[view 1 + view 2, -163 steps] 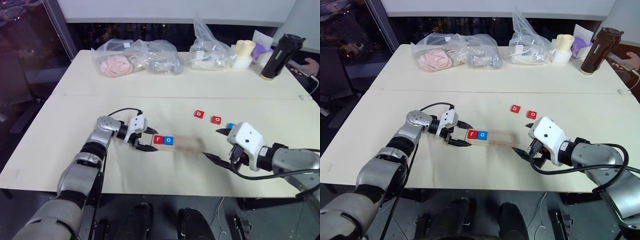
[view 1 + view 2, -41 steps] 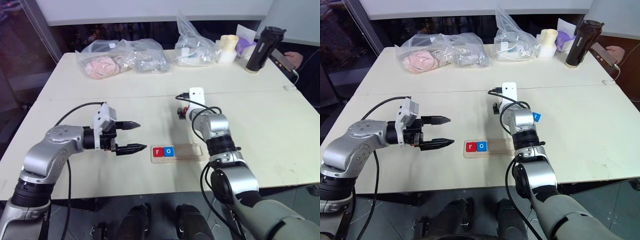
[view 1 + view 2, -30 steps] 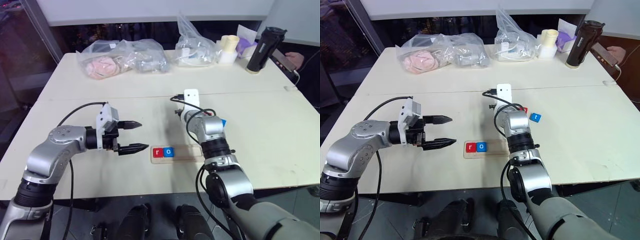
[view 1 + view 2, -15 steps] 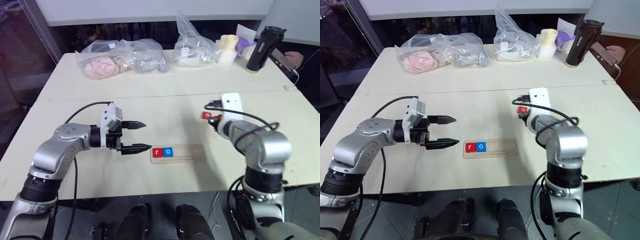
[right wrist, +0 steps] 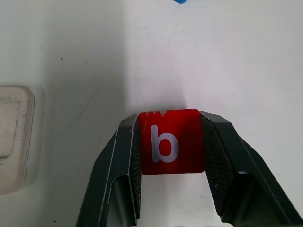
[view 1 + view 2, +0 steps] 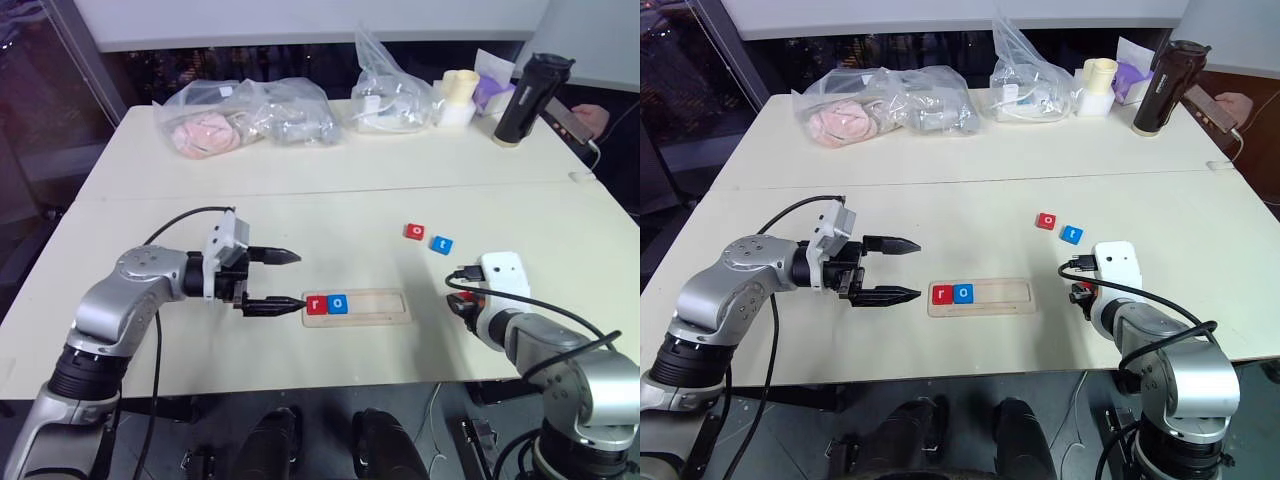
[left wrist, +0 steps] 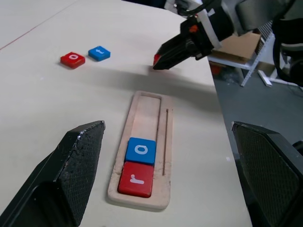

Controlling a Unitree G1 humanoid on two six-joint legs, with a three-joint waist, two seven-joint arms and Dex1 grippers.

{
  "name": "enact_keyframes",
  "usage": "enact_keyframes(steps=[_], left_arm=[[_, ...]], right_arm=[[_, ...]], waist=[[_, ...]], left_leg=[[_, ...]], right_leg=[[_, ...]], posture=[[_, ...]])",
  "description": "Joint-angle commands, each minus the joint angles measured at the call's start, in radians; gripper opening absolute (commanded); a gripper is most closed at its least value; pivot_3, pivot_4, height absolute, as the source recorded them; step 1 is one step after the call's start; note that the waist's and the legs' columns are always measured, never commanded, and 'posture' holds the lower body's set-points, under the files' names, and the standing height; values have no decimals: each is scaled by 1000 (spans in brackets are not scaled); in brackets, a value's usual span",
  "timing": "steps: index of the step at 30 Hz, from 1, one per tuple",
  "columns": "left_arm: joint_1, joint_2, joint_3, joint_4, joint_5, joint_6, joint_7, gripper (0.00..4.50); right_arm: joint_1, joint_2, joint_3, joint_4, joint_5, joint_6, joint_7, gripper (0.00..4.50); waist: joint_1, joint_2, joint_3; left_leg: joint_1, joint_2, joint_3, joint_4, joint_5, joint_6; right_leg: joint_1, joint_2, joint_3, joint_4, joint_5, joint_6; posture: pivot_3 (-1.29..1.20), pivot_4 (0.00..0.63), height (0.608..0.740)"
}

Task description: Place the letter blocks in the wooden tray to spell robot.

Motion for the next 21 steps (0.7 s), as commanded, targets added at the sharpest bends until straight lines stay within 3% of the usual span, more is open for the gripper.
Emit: enact_keyframes(steps=[1, 3, 6, 9, 11, 14, 17, 21], left_arm=[[-4, 17, 5, -16, -2, -16, -20, 4500], [-1, 17, 5, -19, 3, -18, -17, 4500], [-2, 18, 4, -15, 7, -19, -14, 4500], [-7, 17, 4, -9, 10, -21, -13, 4500], [-13, 15, 4, 0, 16, -26, -14, 4500], [-19, 12, 2, 6, 21, -31, -15, 4500], [-22, 6, 0, 6, 23, -32, -12, 4500], [-19, 5, 2, -2, 24, -33, -7, 4500]], right_arm=[[-23, -4, -14, -20, -9, 7, 6, 1696], [-37, -17, -12, -14, -5, 6, 22, 2693], [-61, -148, 4, -3, 53, -39, 135, 4365], [-63, -340, 10, 39, 154, -122, 344, 4488], [-31, -502, 24, 98, 181, -300, 525, 4488], [20, -650, 49, 246, 151, -576, 713, 4488], [87, -731, 81, 382, 96, -902, 902, 4488], [104, -766, 139, 547, 46, -1115, 1023, 4488]], waist=[[0, 0, 0], [-1, 0, 0], [0, 0, 0], [1, 0, 0], [2, 0, 1], [1, -1, 1], [2, -1, 1], [3, 0, 1]], left_leg=[[0, 0, 0, 0, 0, 0], [0, 0, 0, 0, 0, 0], [-1, 0, 0, 0, 0, 0], [-1, 0, -1, 0, 0, 1], [-1, 1, -2, 0, -1, 2], [-1, 1, -2, 1, -3, 5], [0, 1, -2, 1, -5, 8], [-1, 1, -2, 1, -5, 8]], right_leg=[[0, 0, 0, 0, 0, 0], [0, 0, 0, 0, 0, 0], [0, 0, 0, -1, 0, 0], [2, 0, -2, -5, 0, 0], [5, -1, -5, -10, 0, 0], [10, -1, -8, -16, 0, 1], [12, -2, -8, -19, -1, 2], [13, -2, -8, -20, -1, 2]], posture=[[0, 150, 738], [0, 150, 738], [0, 150, 738], [0, 150, 738], [0, 150, 738], [0, 150, 738], [0, 150, 738], [0, 150, 738]])
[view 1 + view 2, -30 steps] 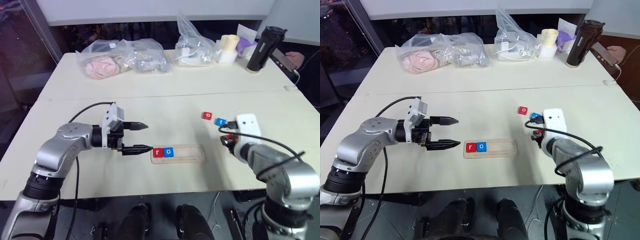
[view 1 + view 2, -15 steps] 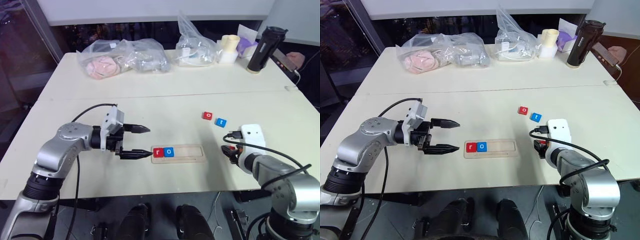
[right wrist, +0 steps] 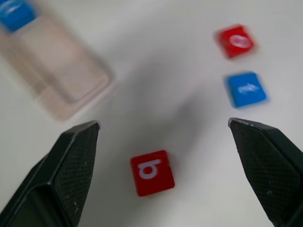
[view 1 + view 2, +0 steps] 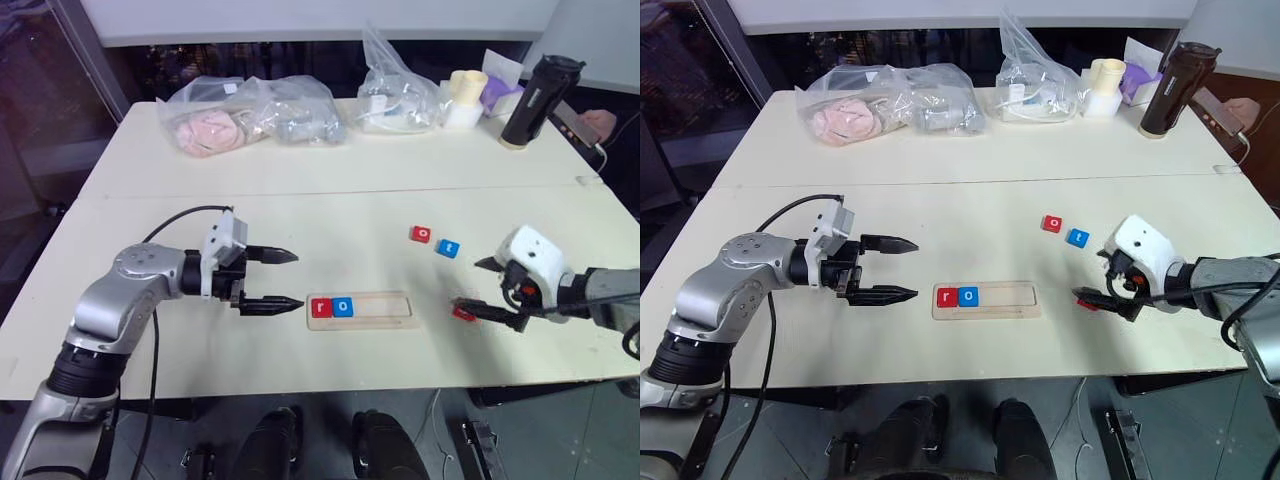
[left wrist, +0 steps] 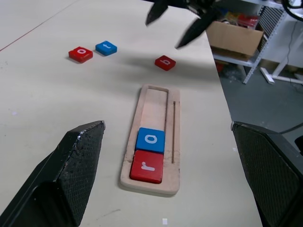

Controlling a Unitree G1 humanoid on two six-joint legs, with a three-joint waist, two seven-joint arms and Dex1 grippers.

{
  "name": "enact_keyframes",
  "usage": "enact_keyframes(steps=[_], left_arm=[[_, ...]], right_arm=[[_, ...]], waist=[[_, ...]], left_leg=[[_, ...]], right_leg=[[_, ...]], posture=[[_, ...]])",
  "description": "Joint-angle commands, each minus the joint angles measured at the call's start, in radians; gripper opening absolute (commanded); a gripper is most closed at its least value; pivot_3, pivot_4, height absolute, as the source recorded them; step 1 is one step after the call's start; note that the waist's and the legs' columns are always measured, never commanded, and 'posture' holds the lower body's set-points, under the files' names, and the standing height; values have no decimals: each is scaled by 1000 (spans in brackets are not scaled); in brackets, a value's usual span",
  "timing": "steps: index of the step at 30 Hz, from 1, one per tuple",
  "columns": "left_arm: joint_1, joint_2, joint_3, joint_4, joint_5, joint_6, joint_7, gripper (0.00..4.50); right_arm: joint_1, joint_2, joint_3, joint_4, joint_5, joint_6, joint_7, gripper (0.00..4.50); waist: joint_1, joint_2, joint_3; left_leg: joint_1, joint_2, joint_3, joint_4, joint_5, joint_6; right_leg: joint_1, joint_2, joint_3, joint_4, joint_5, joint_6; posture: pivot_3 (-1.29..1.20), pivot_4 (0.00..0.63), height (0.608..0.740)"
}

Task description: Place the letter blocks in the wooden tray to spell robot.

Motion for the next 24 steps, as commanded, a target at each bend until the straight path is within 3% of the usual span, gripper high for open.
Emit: enact_keyframes(steps=[1, 16, 20, 24], left_arm=[[-7, 0, 5, -26, 0, -15, 6, 4500], [22, 29, 14, -62, -4, -10, 20, 4500], [24, 31, 17, -66, -3, -9, 25, 4500], [25, 32, 17, -66, -3, -9, 29, 4500]], right_arm=[[-2, -29, 31, 111, -51, -188, 97, 4488], [-56, 70, 141, 343, -142, -351, 95, 4488], [-60, 77, 140, 347, -143, -353, 93, 3282], [-75, 75, 132, 322, -130, -332, 99, 1172]], waist=[[0, 0, 0], [6, 0, 0], [13, 0, 0], [19, 0, 0]], left_leg=[[0, 0, 0, 0, 0, 0], [1, 0, 0, 1, 0, -1], [1, 0, 0, 1, 0, -1], [2, 0, 0, 2, 0, -1]], right_leg=[[0, 0, 0, 0, 0, 0], [0, 0, 1, 3, 0, -1], [0, 0, 1, 3, 0, -1], [0, 0, 1, 4, 0, -1]], posture=[[0, 150, 738], [0, 150, 738], [0, 150, 738], [0, 150, 738]])
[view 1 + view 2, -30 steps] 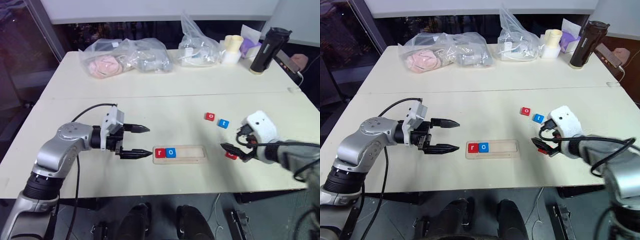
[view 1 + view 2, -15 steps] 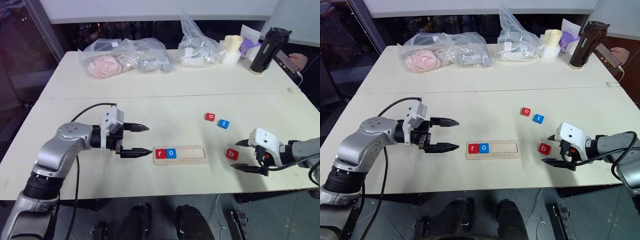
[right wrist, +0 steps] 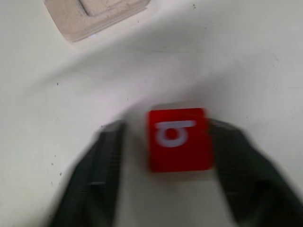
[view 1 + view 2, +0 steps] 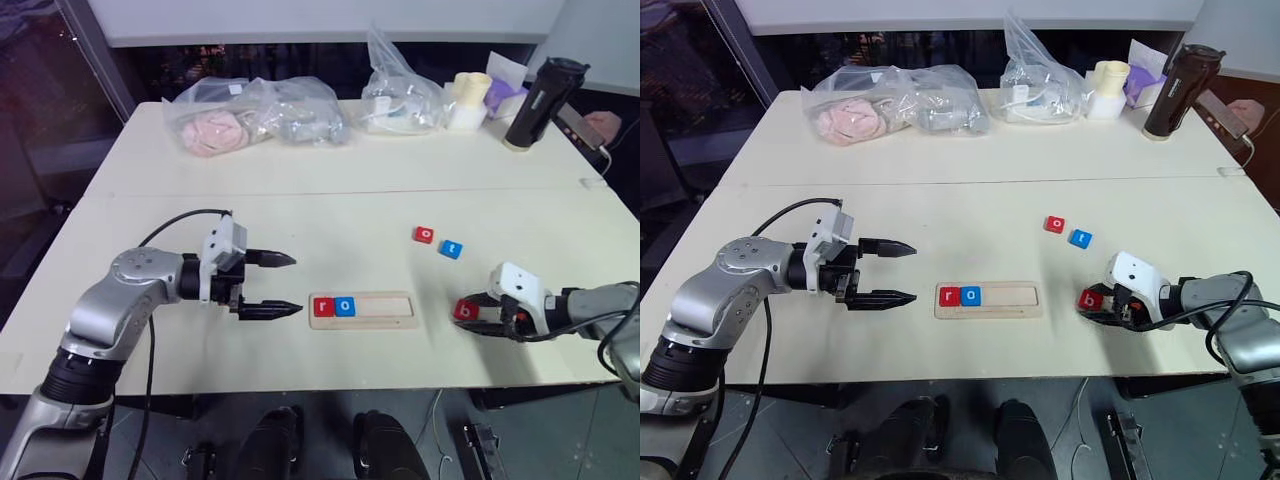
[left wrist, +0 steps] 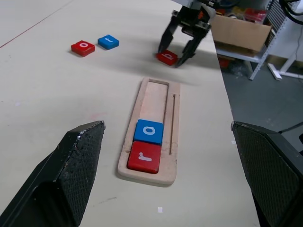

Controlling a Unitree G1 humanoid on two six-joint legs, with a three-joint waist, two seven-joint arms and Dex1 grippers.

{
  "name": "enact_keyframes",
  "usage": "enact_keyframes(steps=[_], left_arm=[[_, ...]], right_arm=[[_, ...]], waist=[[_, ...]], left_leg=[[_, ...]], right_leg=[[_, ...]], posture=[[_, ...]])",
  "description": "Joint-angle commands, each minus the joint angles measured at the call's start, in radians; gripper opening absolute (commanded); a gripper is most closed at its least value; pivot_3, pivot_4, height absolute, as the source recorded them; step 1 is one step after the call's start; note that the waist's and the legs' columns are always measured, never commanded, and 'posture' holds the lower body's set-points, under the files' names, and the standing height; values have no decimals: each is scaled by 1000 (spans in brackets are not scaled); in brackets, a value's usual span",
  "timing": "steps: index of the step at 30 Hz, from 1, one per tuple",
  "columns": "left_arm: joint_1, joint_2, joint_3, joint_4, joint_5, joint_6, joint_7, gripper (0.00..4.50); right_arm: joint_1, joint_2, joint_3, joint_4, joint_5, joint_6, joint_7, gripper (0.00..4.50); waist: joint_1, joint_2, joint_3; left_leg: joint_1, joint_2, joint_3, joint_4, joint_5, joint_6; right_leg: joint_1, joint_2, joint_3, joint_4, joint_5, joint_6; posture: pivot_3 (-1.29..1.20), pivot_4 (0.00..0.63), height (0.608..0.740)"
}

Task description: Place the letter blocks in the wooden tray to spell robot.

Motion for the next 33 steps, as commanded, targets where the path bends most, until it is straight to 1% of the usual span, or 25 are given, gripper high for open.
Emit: enact_keyframes(steps=[1, 6, 10, 14, 17, 22, 27, 33], left_arm=[[-7, 11, 16, -31, -3, -8, 7, 4500], [-8, 11, 12, -29, -4, -10, 8, 4500], [-9, 11, 12, -28, -7, -10, 7, 4500], [2, 14, 13, -41, -11, -10, 4, 4500], [15, 18, 21, -65, -25, 4, 10, 4500], [43, 37, 42, -114, -56, 21, 8, 4500], [67, 59, 44, -126, -47, -5, 0, 4500], [74, 61, 48, -136, -57, -1, 13, 4500]], right_arm=[[-30, -4, -19, -30, 11, 19, -2, 1147], [-118, -12, 10, -173, 38, 73, 30, 1147], [-185, 7, 77, -283, 51, 137, 55, 1147], [-235, 78, 174, -348, 47, 175, 42, 1147], [-266, 123, 237, -334, 8, 167, 32, 1147], [-310, 175, 295, -306, -17, 169, 21, 1147], [-328, 211, 325, -263, -53, 148, 8, 1147], [-336, 243, 339, -220, -84, 122, -5, 1147]], waist=[[3, 0, 0], [0, 0, 0], [3, 0, 0], [4, 0, 0], [3, 0, 0], [3, 0, 0], [4, 0, 0], [4, 0, 0]], left_leg=[[0, 0, 0, 0, 0, 0], [0, 0, 0, 0, 0, 0], [0, 0, 0, 0, 0, 0], [0, 0, 0, 0, -1, -1], [-1, -1, 0, 0, 0, -1], [0, -1, 0, 0, 0, -1], [0, -1, 0, 0, 0, 0], [0, -1, 0, 0, 0, 0]], right_leg=[[0, 0, 0, 0, 0, 0], [-1, 0, 0, 1, 0, 0], [-1, 0, 0, 1, 0, 0], [0, 0, 0, 0, 0, 0], [-1, -1, 0, 0, 0, 0], [-1, -1, 0, 0, 0, 0], [-1, 0, 0, 1, 0, 0], [-1, 0, 0, 1, 0, 0]], posture=[[0, 150, 738], [0, 150, 738], [0, 150, 738], [0, 150, 738], [0, 150, 738], [0, 150, 738], [0, 150, 738], [0, 150, 738]])
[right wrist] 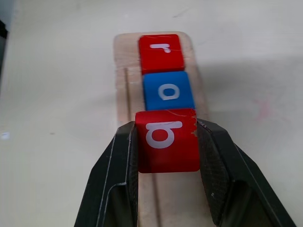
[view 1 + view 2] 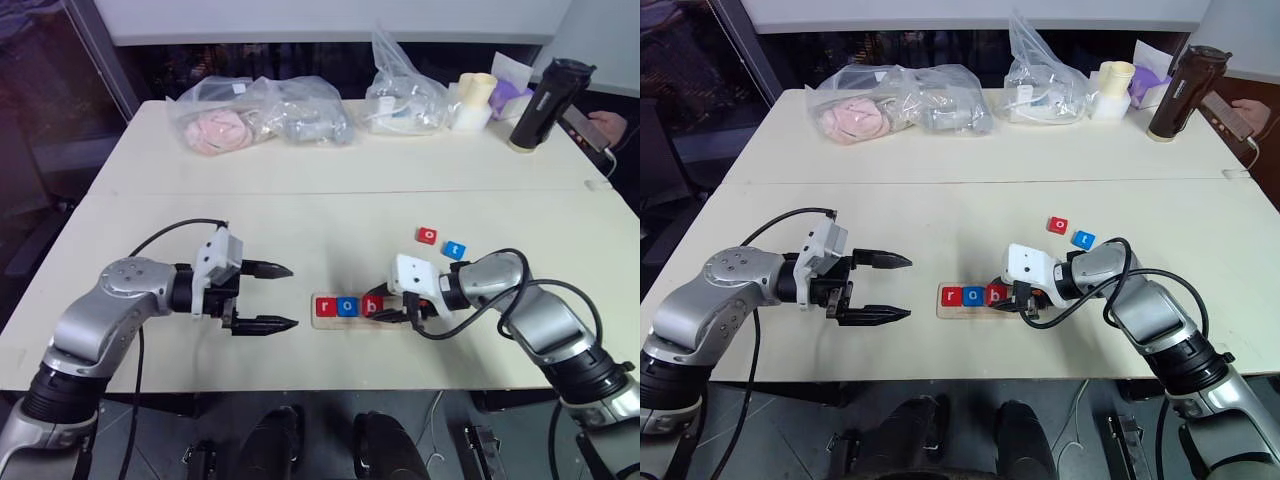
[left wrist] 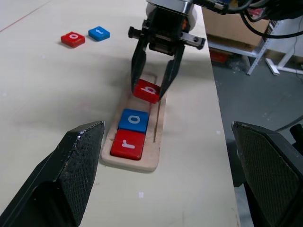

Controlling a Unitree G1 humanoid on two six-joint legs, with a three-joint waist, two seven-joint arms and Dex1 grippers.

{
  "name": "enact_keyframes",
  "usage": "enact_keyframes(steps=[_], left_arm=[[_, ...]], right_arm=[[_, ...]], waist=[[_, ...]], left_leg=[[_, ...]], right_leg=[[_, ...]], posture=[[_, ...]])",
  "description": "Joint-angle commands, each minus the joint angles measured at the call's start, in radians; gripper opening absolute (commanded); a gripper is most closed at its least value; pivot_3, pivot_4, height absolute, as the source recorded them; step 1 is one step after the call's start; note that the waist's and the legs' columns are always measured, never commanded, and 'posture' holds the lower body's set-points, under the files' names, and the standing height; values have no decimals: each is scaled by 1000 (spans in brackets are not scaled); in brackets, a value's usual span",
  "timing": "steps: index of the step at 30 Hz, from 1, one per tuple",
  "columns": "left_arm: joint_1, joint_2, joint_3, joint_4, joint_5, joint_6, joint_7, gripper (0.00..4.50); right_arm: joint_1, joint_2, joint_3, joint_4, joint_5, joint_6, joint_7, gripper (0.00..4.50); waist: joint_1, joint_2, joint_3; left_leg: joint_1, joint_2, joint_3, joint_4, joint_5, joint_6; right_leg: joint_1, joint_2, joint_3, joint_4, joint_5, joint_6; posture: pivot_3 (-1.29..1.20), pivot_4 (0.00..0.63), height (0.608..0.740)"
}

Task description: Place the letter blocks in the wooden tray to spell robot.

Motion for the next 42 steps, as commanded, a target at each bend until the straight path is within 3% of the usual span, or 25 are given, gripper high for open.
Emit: enact_keyframes(steps=[1, 20, 26, 27, 39, 42], left_arm=[[-5, 6, 28, -35, -16, -16, 0, 4500], [-9, 0, 25, -25, -12, -24, 21, 4500], [-9, -2, 27, -22, -15, -24, 30, 4500], [-10, -2, 27, -21, -14, -25, 31, 4500], [-14, -6, 24, -19, -19, -23, 37, 4500], [-20, -15, 17, -13, -13, -27, 41, 4500]], right_arm=[[-23, 14, 0, 6, -12, -25, -4, 1147], [-42, 41, 30, 47, -56, -63, 8, 1147], [-54, 47, 31, 59, -64, -71, 20, 4282], [-57, 47, 30, 57, -63, -67, 21, 4471], [-105, 52, -110, -23, 33, 70, -46, 4471], [-166, 127, -220, 36, -6, 197, -282, 4471]], waist=[[-1, 0, 0], [-1, 0, 0], [-1, 0, 0], [-1, 0, 0], [-1, 0, 0], [-1, 0, 0]], left_leg=[[0, 0, 0, 0, 0, 0], [0, 0, 0, 0, 0, 0], [0, 0, 0, 0, 0, 0], [0, 0, 0, 0, 0, 0], [0, 0, 0, 0, 0, 0], [0, 0, 0, 0, 0, 0]], right_leg=[[0, 0, 0, 0, 0, 0], [0, 0, 0, 1, 0, 0], [0, 0, 0, 1, 0, 0], [0, 1, 0, 1, 0, 0], [0, 1, 0, 1, 0, 0], [0, 1, 0, 1, 0, 0]], posture=[[0, 150, 738], [0, 150, 738], [0, 150, 738], [0, 150, 738], [0, 150, 738], [0, 150, 738]])
